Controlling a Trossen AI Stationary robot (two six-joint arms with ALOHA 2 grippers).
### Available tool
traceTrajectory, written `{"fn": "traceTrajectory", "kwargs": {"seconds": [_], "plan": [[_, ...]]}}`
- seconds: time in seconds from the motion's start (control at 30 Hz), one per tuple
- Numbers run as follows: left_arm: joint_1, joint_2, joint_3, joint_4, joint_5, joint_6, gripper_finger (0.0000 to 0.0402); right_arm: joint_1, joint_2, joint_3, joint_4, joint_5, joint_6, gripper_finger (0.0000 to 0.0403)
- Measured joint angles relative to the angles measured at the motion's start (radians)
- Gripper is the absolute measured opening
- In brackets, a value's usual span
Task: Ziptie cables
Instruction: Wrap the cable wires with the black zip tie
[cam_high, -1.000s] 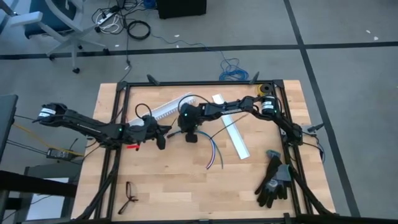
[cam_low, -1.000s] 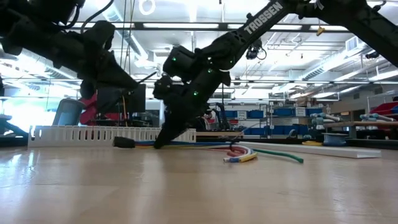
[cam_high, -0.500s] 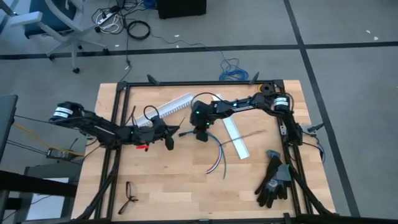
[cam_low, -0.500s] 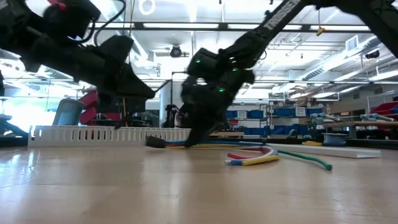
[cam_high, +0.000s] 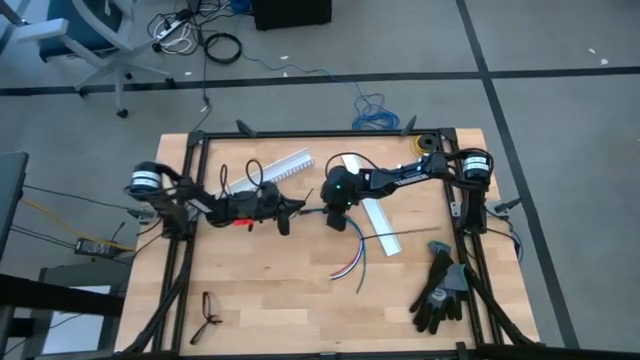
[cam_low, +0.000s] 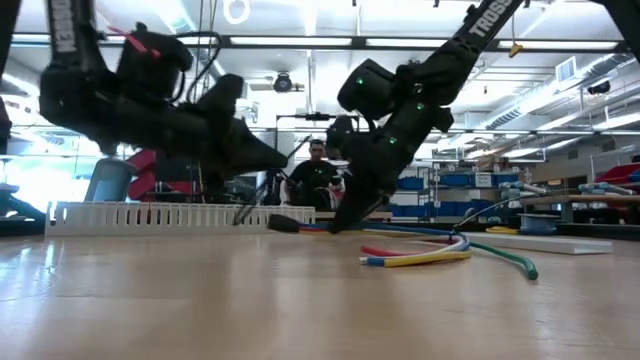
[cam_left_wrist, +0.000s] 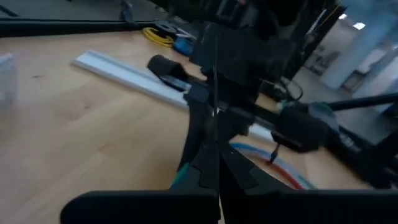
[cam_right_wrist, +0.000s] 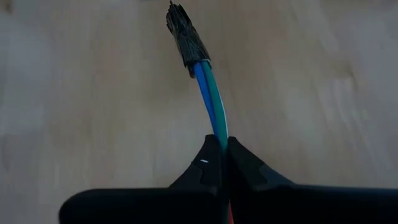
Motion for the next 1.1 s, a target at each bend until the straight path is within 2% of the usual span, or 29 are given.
{"fn": "traceTrajectory", "kwargs": {"seconds": [0.2,0.3,0.5,0.67,0.93,1.1], "plan": [[0.044,0.112,0.043,0.121,0.061,-0.003,0.0,0.008,-0.001,0.0,0.095,0.015,0.018,0.0001],[0.068,0.143,0.07,0.131,0.098,-0.013,0.0,0.01,-0.001,0.002,0.133,0.016,0.019,0.0001],[0.097,0.157,0.113,0.131,0.099,-0.061,0.0011,0.009,-0.001,0.002,0.165,0.016,0.02,0.0001],[0.102,0.157,0.134,0.127,0.108,-0.062,0.0042,0.009,-0.001,0.002,0.173,0.015,0.019,0.0001],[0.102,0.157,0.148,0.101,0.109,-0.038,0.0121,0.009,-0.001,0.003,0.173,0.012,0.019,0.0001],[0.103,0.153,0.145,0.149,0.109,0.036,0.0137,0.009,-0.001,0.004,0.167,0.01,0.019,0.0]]}}
